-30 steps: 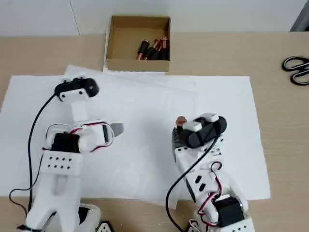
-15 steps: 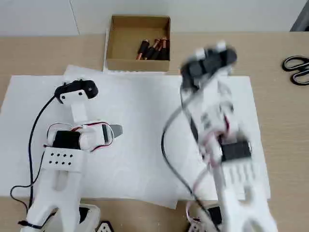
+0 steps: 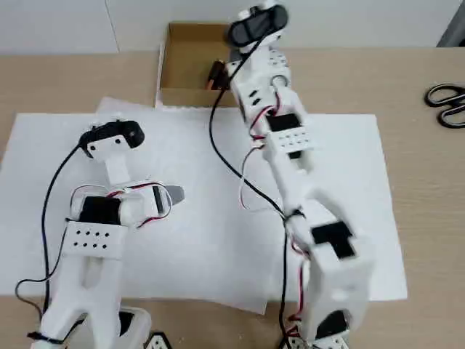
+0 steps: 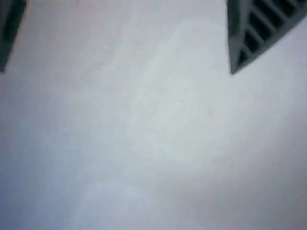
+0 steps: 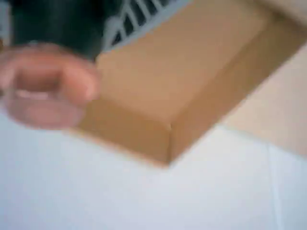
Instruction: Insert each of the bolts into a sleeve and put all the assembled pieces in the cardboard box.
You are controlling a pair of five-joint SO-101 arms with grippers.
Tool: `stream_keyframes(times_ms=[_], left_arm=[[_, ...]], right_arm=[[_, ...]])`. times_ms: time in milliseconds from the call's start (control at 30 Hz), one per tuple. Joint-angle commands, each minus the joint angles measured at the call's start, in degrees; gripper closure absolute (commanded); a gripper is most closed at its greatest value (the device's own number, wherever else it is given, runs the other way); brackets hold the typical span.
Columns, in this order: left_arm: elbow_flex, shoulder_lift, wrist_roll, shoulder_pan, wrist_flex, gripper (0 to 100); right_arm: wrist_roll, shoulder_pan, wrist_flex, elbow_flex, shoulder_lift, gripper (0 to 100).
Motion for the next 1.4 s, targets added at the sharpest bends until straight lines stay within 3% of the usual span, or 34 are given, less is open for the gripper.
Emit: stream_keyframes(times_ms=[0, 467, 667, 933, 1100, 1267, 1367], left_arm=[[-0.5, 0.1, 0.5, 0.0, 0.1, 72], [-0.4, 0.1, 0.6, 0.0, 0.1, 72], [-0.4, 0.1, 0.6, 0.0, 0.1, 72], [-0.7, 0.1, 0.6, 0.0, 0.1, 72], [-0.8, 0.0, 0.3, -0.1, -2.6, 72], [-2.4, -4.9, 0.4, -0.3, -3.9, 72], [-3.3, -11.4, 0.4, -0.4, -3.9, 72]], right_arm=[[0.3, -0.7, -4.9, -11.5, 7.4, 99.2], [0.4, -1.2, -2.9, -47.2, 40.0, 95.7], [0.3, -1.2, 6.1, -53.7, 44.2, 84.7], [0.5, -0.9, 7.3, -59.1, 45.0, 83.5], [0.5, -0.7, 20.7, -69.0, 44.9, 83.5], [0.5, 0.1, 38.3, -88.9, 45.0, 83.5], [0.6, 1.0, 45.8, -88.4, 43.0, 83.5]])
